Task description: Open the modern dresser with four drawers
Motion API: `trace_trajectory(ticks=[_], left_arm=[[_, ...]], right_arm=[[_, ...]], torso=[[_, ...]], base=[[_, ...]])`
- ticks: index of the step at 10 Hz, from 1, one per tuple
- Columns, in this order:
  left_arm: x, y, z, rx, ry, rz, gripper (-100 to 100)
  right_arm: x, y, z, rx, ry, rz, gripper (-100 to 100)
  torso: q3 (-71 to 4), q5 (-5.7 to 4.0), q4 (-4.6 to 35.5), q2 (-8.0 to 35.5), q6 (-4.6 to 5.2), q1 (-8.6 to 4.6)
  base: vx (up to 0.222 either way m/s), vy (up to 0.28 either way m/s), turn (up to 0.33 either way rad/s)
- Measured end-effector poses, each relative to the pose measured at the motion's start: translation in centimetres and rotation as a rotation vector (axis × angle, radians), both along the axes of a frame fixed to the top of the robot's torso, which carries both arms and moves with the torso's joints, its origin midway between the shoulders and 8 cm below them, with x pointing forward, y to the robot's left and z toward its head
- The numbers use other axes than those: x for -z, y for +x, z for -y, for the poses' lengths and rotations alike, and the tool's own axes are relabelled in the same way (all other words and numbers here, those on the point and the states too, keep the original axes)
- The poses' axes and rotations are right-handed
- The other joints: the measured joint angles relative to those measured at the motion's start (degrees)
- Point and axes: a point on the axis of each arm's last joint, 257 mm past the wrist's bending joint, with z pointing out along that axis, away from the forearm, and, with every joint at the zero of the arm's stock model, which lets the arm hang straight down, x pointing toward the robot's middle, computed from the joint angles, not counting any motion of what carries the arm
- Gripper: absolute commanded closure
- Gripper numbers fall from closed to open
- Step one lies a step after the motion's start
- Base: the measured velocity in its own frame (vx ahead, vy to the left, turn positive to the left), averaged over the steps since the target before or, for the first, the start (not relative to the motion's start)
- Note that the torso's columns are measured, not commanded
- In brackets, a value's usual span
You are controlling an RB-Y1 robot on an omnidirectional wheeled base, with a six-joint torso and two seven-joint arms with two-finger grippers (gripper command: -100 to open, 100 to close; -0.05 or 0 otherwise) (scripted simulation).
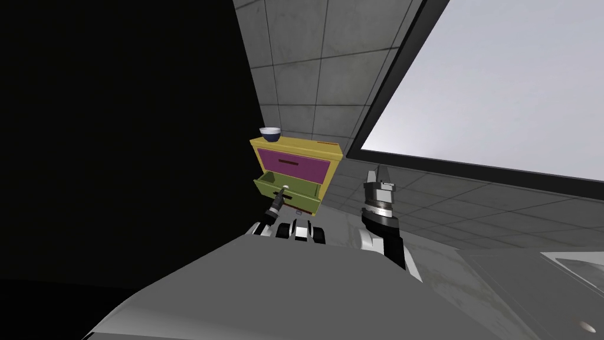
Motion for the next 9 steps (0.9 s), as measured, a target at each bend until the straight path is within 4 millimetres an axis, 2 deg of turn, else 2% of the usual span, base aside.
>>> trace_trajectory(ticks=[3, 4, 9], left_arm=[[-0.85, 0.44, -0.10, 0.001, 0.004, -0.021, -100], [-0.67, 0.42, -0.13, 0.000, 0.006, -0.027, 0], [-0.09, 0.21, -0.29, -0.002, 0.010, -0.042, 0]], right_arm=[[0.00, 0.00, 0.00, 0.000, 0.000, 0.000, 0], [0.00, 0.00, 0.00, 0.000, 0.000, 0.000, 0], [0.00, 0.00, 0.00, 0.000, 0.000, 0.000, 0]], torso=[[0.1, -0.14, 0.3, 0.3, -0.02, -0.16], [0.1, -0.10, 0.2, 0.2, -0.02, -0.15], [-0.1, 0.00, -0.1, -0.1, -0.02, -0.02]], base=[[-0.027, -0.005, 0.008], [0.000, 0.000, 0.000], [0.000, 0.000, 0.000]])
